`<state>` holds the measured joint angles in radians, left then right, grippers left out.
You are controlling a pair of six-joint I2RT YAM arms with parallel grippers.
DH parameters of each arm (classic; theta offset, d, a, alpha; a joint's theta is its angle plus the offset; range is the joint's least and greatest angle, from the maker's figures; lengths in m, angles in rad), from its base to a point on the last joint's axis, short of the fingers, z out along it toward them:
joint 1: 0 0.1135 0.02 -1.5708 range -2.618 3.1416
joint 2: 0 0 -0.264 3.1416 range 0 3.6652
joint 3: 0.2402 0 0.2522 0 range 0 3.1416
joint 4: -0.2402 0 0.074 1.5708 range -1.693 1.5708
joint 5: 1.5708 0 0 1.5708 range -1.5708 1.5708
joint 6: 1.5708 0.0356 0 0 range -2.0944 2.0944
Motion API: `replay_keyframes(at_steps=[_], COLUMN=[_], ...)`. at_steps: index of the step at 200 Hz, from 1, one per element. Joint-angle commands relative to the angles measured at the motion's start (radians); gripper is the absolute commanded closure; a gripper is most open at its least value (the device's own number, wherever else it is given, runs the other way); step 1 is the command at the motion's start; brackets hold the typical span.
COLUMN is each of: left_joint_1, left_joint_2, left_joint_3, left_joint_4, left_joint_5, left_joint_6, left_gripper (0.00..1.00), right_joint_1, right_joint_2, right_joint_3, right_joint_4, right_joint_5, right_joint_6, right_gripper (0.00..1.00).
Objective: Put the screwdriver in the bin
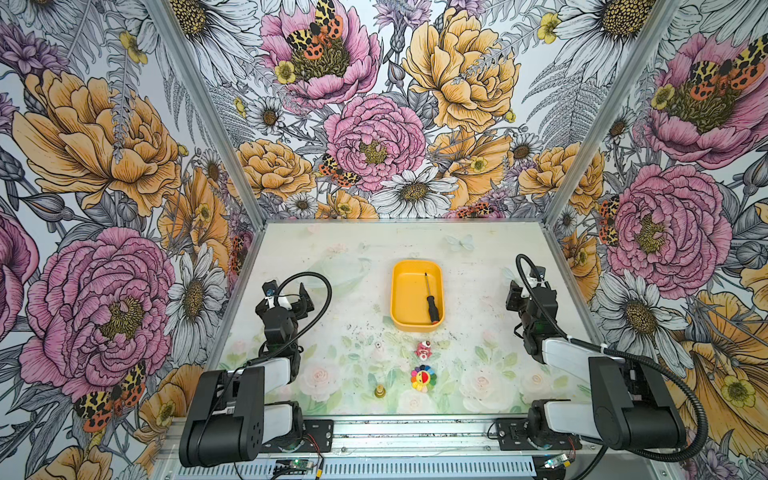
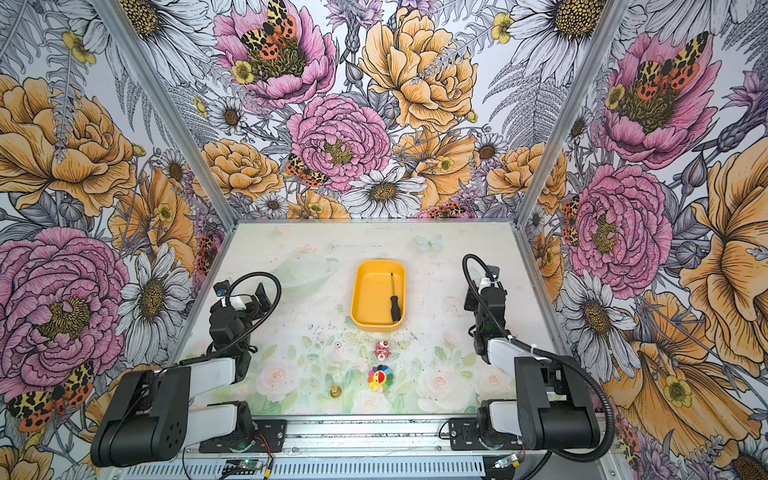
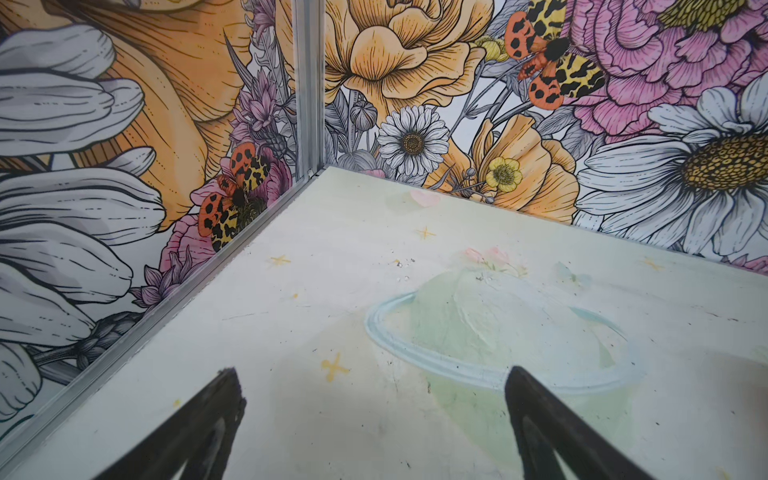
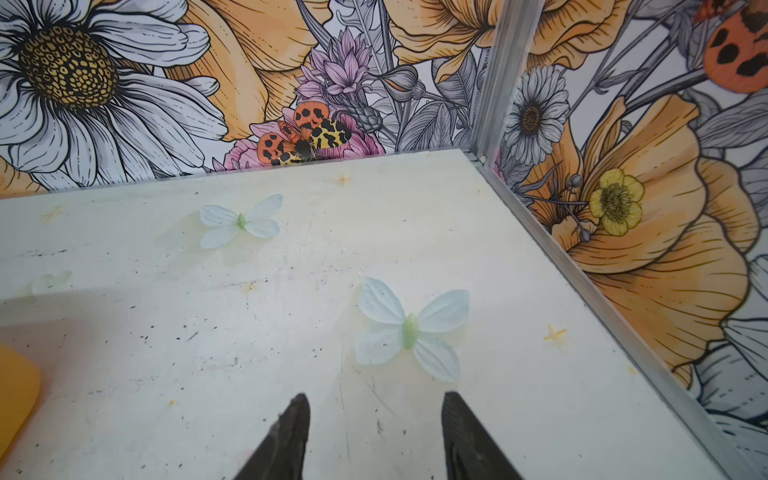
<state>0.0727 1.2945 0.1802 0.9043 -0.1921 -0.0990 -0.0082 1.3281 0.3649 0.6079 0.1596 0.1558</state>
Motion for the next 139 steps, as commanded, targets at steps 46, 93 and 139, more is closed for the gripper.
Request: replay_keyframes(at_steps=[46, 93, 139], left_joint_1=[0.017, 0.013, 0.000], left_joint_2=[0.198, 0.272, 0.276], left_joint_3=[0.026, 0.018, 0.048], left_joint_4=[0.308, 0.392, 0.346], left_joint_5=[0.102, 0.115, 0.158], left_joint_6=[0.001, 0.006, 0.037], left_gripper=[0.01, 0.01, 0.01], right_joint_1=[-0.012, -0.018, -0.019], right_joint_2=[0.061, 0.121, 0.175], right_joint_3=[0.015, 0.020, 0.039], right_joint_4=[0.146, 0.191, 0.206], right_joint_5=[0.007, 0.013, 0.007], right_joint_6=[-0.038, -0.035, -0.035], right_gripper=[0.47, 0.47, 0.48])
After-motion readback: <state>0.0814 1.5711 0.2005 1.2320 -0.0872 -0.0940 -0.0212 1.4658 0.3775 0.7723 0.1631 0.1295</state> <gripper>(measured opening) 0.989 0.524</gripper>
